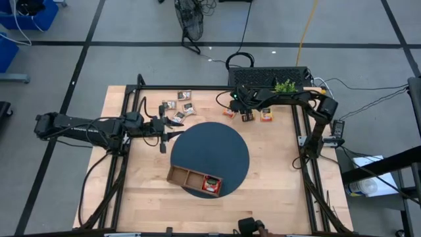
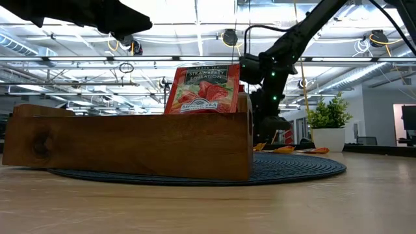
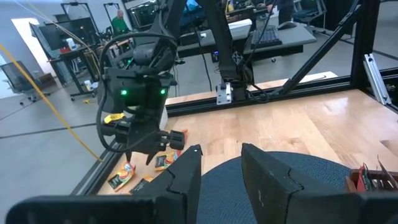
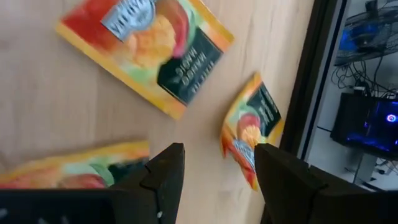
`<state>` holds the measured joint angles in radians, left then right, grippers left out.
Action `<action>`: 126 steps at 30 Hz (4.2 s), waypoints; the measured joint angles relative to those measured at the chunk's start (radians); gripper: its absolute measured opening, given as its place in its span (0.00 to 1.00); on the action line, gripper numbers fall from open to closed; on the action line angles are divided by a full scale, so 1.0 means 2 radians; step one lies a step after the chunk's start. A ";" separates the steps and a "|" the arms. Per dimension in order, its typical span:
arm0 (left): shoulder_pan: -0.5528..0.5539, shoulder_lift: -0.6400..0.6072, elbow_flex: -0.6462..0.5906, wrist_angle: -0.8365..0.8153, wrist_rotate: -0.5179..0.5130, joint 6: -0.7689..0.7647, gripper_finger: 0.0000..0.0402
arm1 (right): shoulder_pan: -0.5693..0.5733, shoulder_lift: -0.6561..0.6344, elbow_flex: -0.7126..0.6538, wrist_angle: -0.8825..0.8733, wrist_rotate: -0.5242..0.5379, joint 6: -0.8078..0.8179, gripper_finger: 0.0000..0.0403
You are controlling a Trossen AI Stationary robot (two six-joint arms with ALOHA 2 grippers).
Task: Pick & Place Tea
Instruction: Put the yellow tea bag into the middle section of the wooden organizer
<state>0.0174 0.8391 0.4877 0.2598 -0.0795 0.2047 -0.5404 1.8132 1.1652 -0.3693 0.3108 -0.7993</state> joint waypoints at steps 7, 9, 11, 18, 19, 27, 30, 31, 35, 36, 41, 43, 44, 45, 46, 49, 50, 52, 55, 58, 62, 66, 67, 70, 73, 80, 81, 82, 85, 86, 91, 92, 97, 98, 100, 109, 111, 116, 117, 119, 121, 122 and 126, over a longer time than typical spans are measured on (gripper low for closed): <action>0.000 0.000 0.000 0.000 0.000 0.000 0.30 | -0.018 0.001 0.000 0.000 -0.004 -0.006 0.44; 0.000 0.000 0.000 0.000 0.000 0.000 0.30 | -0.023 0.005 0.000 0.008 -0.014 -0.001 0.43; 0.000 0.000 0.000 0.000 0.000 0.000 0.30 | -0.028 0.009 0.000 0.015 -0.014 0.001 0.43; 0.000 0.000 0.000 0.000 0.000 0.000 0.30 | -0.045 0.009 0.000 0.026 -0.014 -0.001 0.42; 0.000 0.000 0.000 0.000 0.000 0.000 0.30 | -0.048 0.009 0.000 0.022 -0.015 -0.001 0.42; 0.000 0.000 0.000 0.000 0.000 0.000 0.30 | -0.050 0.011 0.000 0.016 -0.033 0.012 0.42; 0.000 0.000 0.000 0.000 0.000 0.000 0.30 | -0.050 0.016 0.000 0.022 -0.040 0.022 0.42; 0.000 0.000 0.000 0.000 0.000 0.000 0.30 | -0.050 0.018 0.000 0.021 -0.040 0.024 0.42; 0.000 0.000 0.000 -0.001 0.000 0.000 0.30 | -0.050 0.039 0.000 0.023 -0.037 0.027 0.42; 0.000 0.000 0.000 0.000 0.000 0.000 0.30 | -0.050 0.042 0.000 0.027 -0.036 0.027 0.42; 0.000 0.000 0.000 0.000 0.000 0.000 0.30 | -0.048 0.050 0.002 0.030 -0.030 0.028 0.40; 0.000 0.000 0.000 0.000 0.000 0.000 0.30 | -0.046 0.049 0.001 0.027 -0.022 0.028 0.36; 0.000 0.000 0.000 0.000 0.000 0.000 0.30 | -0.046 0.048 0.001 0.026 -0.020 0.029 0.34; 0.000 0.000 0.000 0.000 0.000 0.000 0.30 | -0.046 0.048 0.000 0.027 -0.017 0.029 0.31; 0.000 0.000 0.000 0.000 0.000 0.000 0.30 | -0.046 0.048 0.000 0.027 -0.016 0.029 0.27; 0.000 0.000 0.000 0.000 0.000 0.000 0.30 | -0.046 0.049 0.000 0.026 -0.011 0.033 0.15; 0.000 0.000 0.000 0.000 0.000 0.000 0.30 | -0.047 0.049 0.000 0.025 -0.011 0.037 0.10; 0.000 0.000 0.000 0.000 0.000 0.000 0.30 | -0.047 0.049 0.000 0.025 -0.011 0.043 0.03; 0.000 0.000 0.000 0.000 0.000 0.000 0.30 | -0.041 0.049 -0.001 0.031 0.000 0.062 0.01; 0.000 0.000 0.000 0.000 0.000 0.000 0.30 | -0.032 0.049 -0.001 0.050 0.003 0.063 0.00; 0.000 0.000 0.000 0.000 0.000 0.000 0.30 | -0.016 0.049 -0.001 0.073 0.014 0.042 0.00; 0.000 0.000 0.000 0.000 0.000 0.000 0.30 | -0.004 0.049 -0.001 0.071 0.014 0.036 0.00; 0.000 0.000 0.000 0.000 0.000 0.000 0.30 | -0.001 0.049 -0.001 0.071 0.014 0.036 0.00; 0.000 0.000 0.000 0.000 0.000 0.000 0.30 | 0.003 0.049 -0.001 0.071 0.014 0.034 0.01; 0.000 0.000 0.000 0.000 0.000 0.000 0.30 | 0.003 0.049 -0.001 0.070 0.013 0.015 0.07; 0.000 0.000 0.000 0.000 0.000 0.000 0.30 | 0.003 0.049 -0.001 0.083 0.028 0.003 0.39; 0.000 0.000 0.000 0.000 0.000 0.000 0.30 | 0.003 0.049 -0.001 0.088 0.027 -0.002 0.43; 0.000 0.000 0.000 0.000 0.000 0.000 0.30 | 0.002 0.049 -0.001 0.093 0.027 -0.007 0.47; 0.000 0.000 0.000 0.000 0.000 0.000 0.30 | -0.003 0.049 -0.001 0.112 0.019 -0.024 0.52; 0.000 0.000 0.000 0.000 0.000 0.000 0.30 | -0.007 0.049 0.000 0.116 0.007 -0.028 0.53; 0.000 0.000 0.000 0.000 0.000 0.000 0.30 | -0.024 0.052 0.000 0.123 -0.013 -0.027 0.47; 0.000 0.000 0.000 0.000 0.000 0.000 0.30 | -0.028 0.054 0.000 0.122 -0.013 -0.027 0.45; 0.000 0.000 0.000 0.000 0.000 0.000 0.30 | -0.039 0.081 0.002 0.128 -0.012 -0.038 0.36; 0.000 0.000 0.000 0.000 0.000 0.000 0.30 | -0.039 0.086 0.003 0.129 -0.010 -0.039 0.34; 0.000 0.000 0.000 0.000 0.000 0.000 0.30 | -0.039 0.095 0.003 0.138 -0.009 -0.040 0.31; 0.000 0.000 0.000 0.000 0.000 0.000 0.30 | -0.021 0.084 -0.001 0.138 0.040 -0.037 0.03; 0.000 0.000 0.000 0.000 0.000 0.000 0.30 | -0.012 0.078 -0.002 0.135 0.065 -0.029 0.02; 0.000 0.000 0.000 0.000 0.000 0.000 0.30 | 0.038 0.045 -0.002 0.137 0.162 -0.016 0.01; 0.000 0.000 0.000 0.000 0.000 0.000 0.30 | 0.053 0.036 -0.002 0.134 0.178 -0.012 0.01; 0.000 0.000 0.000 0.000 0.000 0.000 0.30 | 0.085 0.018 -0.002 0.136 0.200 -0.001 0.01; 0.000 0.000 0.000 0.000 0.000 0.000 0.30 | 0.122 -0.002 -0.002 0.140 0.213 0.023 0.00; 0.000 0.000 0.000 0.000 0.000 0.000 0.30 | 0.141 -0.011 -0.002 0.140 0.213 0.041 0.00; 0.000 0.000 0.000 0.000 0.000 -0.002 0.30 | 0.217 -0.026 -0.017 0.191 0.213 0.119 0.00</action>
<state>0.0171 0.8394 0.4885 0.2598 -0.0794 0.2008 -0.1068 1.7618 1.1304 0.0125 0.7364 -0.5610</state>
